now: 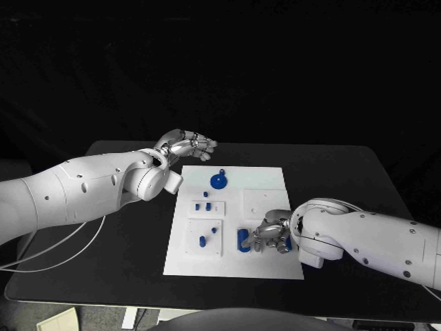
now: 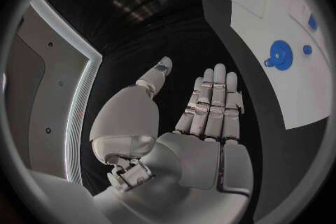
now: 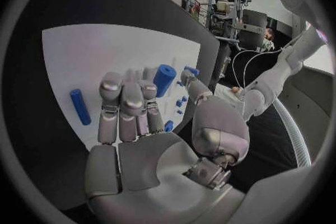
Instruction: Assemble the parts on the task board
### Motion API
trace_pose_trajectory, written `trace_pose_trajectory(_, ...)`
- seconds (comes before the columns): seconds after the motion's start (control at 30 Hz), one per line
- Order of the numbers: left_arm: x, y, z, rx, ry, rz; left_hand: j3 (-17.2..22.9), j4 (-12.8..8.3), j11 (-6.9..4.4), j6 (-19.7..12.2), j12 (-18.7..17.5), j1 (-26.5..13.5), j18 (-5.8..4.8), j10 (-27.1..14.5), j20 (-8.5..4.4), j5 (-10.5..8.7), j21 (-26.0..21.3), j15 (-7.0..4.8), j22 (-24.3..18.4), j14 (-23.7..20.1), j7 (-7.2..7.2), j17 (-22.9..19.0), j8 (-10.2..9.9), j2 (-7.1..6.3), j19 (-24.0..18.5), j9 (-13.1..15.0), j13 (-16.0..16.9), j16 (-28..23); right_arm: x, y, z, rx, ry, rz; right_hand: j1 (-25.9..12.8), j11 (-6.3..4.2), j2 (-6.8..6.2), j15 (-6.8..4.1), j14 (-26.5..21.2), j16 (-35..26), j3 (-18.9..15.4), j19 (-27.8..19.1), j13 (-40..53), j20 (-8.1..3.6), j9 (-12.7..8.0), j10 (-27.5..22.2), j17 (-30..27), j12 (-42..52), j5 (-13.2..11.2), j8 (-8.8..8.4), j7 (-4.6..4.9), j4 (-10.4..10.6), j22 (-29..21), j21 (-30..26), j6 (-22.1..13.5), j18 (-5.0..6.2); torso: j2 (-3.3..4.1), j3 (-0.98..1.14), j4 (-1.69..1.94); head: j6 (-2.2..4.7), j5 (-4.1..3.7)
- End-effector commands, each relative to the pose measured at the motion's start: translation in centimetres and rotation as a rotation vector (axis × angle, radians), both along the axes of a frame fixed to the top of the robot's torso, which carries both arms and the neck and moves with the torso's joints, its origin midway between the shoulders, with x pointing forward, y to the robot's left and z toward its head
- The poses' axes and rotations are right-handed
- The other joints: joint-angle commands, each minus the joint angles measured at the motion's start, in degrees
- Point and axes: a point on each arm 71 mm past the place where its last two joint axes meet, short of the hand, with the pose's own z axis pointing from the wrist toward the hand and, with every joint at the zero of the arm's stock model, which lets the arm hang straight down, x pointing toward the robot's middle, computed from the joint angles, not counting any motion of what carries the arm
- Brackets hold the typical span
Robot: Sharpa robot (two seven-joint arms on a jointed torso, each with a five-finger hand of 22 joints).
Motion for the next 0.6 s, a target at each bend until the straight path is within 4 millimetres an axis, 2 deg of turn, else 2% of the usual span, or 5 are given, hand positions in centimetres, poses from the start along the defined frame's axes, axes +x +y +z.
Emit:
trace_pose_trajectory(0.03,-0.01,-0.22,0.15,-0.010,-0.004,-0.011,0.01,0.38,0.34,-0.45,-0.29,-0.45,0.70,0.15,-0.02,0.11,-0.36,0.18,0.09,0.33,1.32,0.06,0.19,-0.15,0.28,-0.09,0.03,-0.31,-0.20,0.12,-0.06,-0.012,0.004,0.052,2.94,-0.12,0.76,-0.42,-0.02,-0.22,0.35,0.39,0.09,-0.32,0.15,0.06,0.10,-0.30,-0.29,-0.20,-0.15,-1.78,-0.08,-0.25,0.04,2.68,0.04,0.00,-0.05,0.01,-0.07)
trace_pose_trajectory(0.23,0.00,-0.27,0.14,-0.011,-0.004,-0.012,0.02,0.38,0.34,-0.45,-0.29,-0.43,0.70,0.15,-0.02,0.11,-0.37,0.18,0.11,0.34,1.32,0.08,0.20,-0.14,0.28,-0.09,0.03,-0.32,0.14,0.07,-0.11,-0.029,-0.022,0.041,6.81,-0.09,2.75,-0.35,0.12,-0.28,0.42,0.58,0.05,-0.05,0.34,0.33,0.18,-0.34,-0.31,-0.12,-0.14,-3.04,-0.17,-0.22,0.36,2.69,0.04,0.02,-0.01,0.07,-0.13)
trace_pose_trajectory(0.3,0.00,-0.28,0.13,-0.011,-0.003,-0.012,0.03,0.38,0.35,-0.45,-0.30,-0.43,0.70,0.15,-0.02,0.11,-0.37,0.18,0.11,0.34,1.32,0.09,0.20,-0.14,0.29,-0.09,0.03,-0.33,0.32,0.07,-0.18,-0.031,-0.021,0.027,6.74,-0.07,4.02,-0.33,0.15,-0.32,0.38,0.62,0.01,0.13,0.35,0.39,0.19,-0.40,-0.31,-0.15,-0.12,-2.46,-0.24,-0.28,0.45,2.67,0.05,0.06,0.03,0.02,-0.05)
trace_pose_trajectory(0.37,-0.01,-0.32,0.13,-0.011,-0.003,-0.013,0.03,0.39,0.35,-0.45,-0.30,-0.44,0.70,0.15,-0.02,0.11,-0.38,0.18,0.12,0.34,1.32,0.10,0.20,-0.14,0.29,-0.09,0.03,-0.33,0.31,0.16,-0.24,-0.027,-0.020,0.023,5.55,-0.05,6.44,-0.30,0.13,-0.45,0.76,0.58,-0.08,0.37,0.28,0.38,0.16,-0.55,-0.31,-0.29,-0.10,-0.51,-0.39,-0.46,0.44,2.68,0.05,0.05,0.07,0.02,-0.06)
trace_pose_trajectory(0.6,-0.02,-0.33,0.12,-0.011,-0.002,-0.014,0.03,0.40,0.35,-0.46,-0.31,-0.45,0.70,0.15,-0.01,0.11,-0.40,0.19,0.13,0.34,1.32,0.12,0.21,-0.14,0.29,-0.10,0.04,-0.35,0.58,0.47,-0.46,-0.023,-0.018,0.005,3.96,-0.06,7.16,-0.31,0.17,-0.51,1.42,0.48,-0.10,0.63,0.21,0.44,0.26,-0.65,-0.31,-0.48,-0.11,1.72,-0.40,-0.48,0.61,2.69,0.08,0.01,0.03,-0.05,-0.05)
